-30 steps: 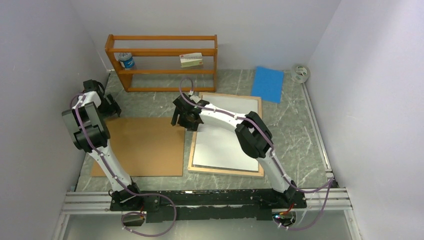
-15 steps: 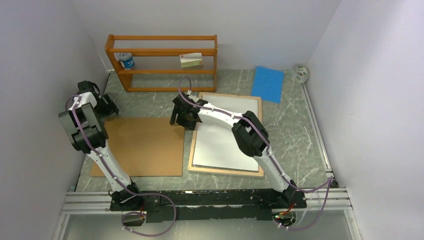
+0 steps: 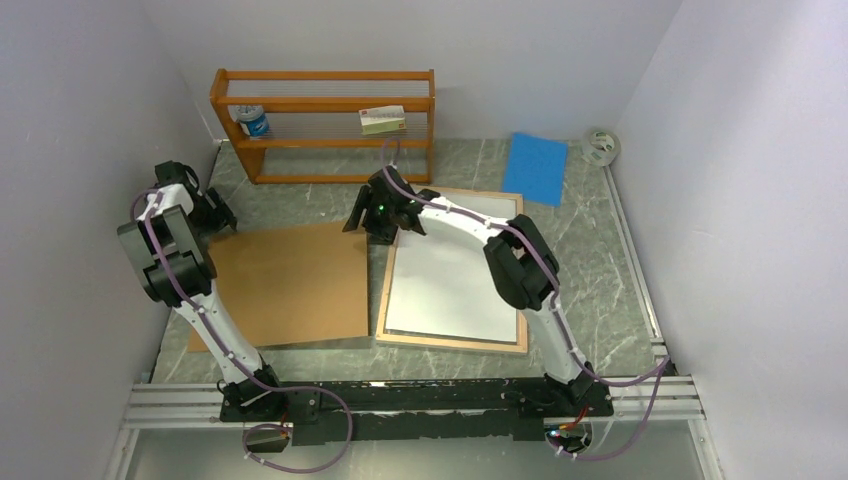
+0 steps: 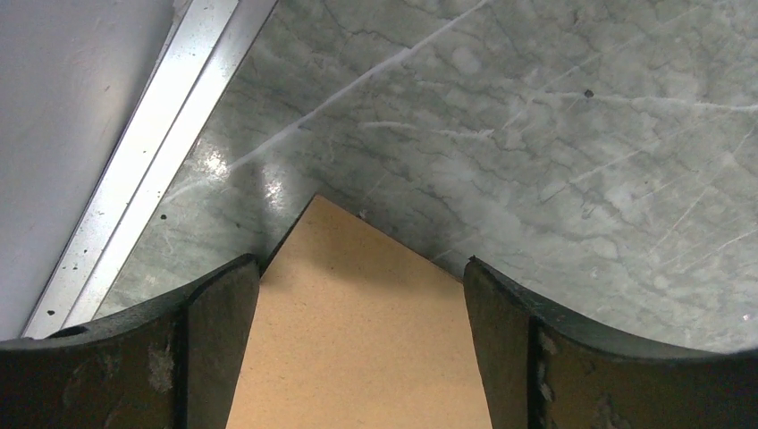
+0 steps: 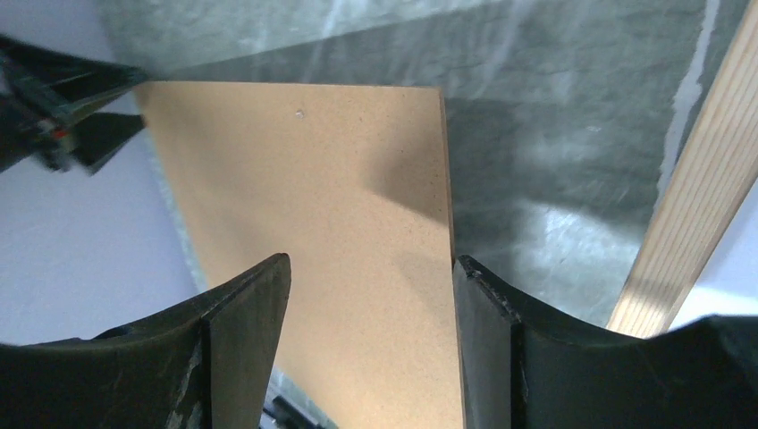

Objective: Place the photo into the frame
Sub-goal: Pick up the photo frame item at the center of the board, then place the photo frame item at the center of the board.

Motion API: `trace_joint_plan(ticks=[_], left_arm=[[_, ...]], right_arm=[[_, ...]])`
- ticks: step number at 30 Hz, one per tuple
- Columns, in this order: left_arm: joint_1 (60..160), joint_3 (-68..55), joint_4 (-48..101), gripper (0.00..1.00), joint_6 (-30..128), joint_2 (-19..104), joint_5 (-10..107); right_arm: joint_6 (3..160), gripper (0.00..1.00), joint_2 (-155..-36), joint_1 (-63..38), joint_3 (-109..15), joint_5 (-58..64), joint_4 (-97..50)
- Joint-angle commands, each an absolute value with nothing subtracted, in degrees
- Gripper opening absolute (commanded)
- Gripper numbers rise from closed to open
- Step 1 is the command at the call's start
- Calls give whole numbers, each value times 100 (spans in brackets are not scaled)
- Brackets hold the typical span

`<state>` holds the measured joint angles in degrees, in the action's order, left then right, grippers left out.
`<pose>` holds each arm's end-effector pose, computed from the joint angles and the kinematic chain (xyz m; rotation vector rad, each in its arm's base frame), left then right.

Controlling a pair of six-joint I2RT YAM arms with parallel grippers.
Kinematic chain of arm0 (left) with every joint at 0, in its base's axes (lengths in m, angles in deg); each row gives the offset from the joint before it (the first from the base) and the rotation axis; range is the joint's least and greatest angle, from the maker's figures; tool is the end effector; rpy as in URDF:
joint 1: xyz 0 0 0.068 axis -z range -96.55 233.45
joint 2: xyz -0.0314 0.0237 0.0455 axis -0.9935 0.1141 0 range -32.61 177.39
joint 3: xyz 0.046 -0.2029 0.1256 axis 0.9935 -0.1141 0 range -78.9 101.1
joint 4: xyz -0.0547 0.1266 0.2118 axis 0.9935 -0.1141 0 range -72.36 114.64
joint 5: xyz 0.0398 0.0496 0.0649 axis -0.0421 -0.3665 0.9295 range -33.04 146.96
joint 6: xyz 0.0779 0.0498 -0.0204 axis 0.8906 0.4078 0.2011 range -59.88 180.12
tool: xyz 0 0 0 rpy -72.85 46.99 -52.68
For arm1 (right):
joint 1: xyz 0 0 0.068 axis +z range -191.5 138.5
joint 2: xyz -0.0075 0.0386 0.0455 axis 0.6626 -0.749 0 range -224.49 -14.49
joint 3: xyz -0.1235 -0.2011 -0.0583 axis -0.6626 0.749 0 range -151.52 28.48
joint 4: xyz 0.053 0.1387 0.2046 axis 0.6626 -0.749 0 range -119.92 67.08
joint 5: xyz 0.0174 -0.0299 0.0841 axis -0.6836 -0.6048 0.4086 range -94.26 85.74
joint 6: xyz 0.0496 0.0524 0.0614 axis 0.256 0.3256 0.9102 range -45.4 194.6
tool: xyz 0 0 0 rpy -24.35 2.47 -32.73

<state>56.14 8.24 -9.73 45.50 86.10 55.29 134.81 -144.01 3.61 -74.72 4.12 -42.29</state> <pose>0.3824 0.1947 0.0999 -0.9655 2.5440 0.0247 0.3562 0.3751 0.1290 0.2666 2.6058 0.9637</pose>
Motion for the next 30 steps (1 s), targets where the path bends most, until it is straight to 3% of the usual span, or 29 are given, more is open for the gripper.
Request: trace_joint_plan(ticks=[1,5,14,26,30], left_arm=[[6017,681,-1696,86,4321,8776,4531],[6080,548,-1632,86,4225,8670,4190],[6156,-399,-806,84,3469,8605,2256],[6751,-975,-687,84,3234,8063,2478],[6754,-686,-971,84,3402,8071,2866]], right_arm=[[13758,68,-13372,596,-7380,948,-2926],[13722,67,-13015,555,-7007,660,-3108],[13618,60,-12238,232,-5582,99,-3279],[12943,56,-11386,-314,-4167,-242,-3422],[12421,62,-11201,-322,-4127,-875,-3804]])
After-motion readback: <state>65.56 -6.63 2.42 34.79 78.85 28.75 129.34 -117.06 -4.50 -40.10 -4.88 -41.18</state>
